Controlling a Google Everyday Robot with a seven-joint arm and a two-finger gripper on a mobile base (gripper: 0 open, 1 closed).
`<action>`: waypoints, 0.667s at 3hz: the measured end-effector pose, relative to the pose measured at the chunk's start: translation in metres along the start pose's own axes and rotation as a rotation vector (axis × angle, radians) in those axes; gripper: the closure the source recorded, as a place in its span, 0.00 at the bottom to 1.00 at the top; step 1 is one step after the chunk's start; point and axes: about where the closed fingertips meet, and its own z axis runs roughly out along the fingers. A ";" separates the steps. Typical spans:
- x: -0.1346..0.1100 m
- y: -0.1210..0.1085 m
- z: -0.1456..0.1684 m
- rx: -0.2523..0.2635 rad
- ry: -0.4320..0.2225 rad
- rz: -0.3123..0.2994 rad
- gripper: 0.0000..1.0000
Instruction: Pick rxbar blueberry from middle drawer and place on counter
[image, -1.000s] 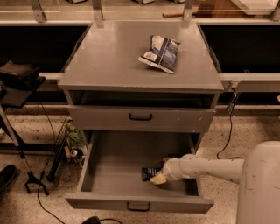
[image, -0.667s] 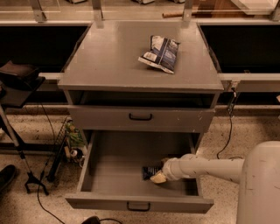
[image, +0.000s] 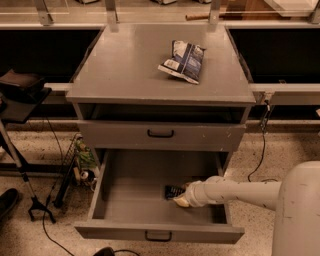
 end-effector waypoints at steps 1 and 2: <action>0.002 0.001 0.001 0.006 -0.012 -0.006 1.00; 0.002 0.001 0.000 0.007 -0.014 -0.007 1.00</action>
Offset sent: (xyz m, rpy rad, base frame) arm -0.0029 -0.0101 0.0020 0.0133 -0.0465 -0.0102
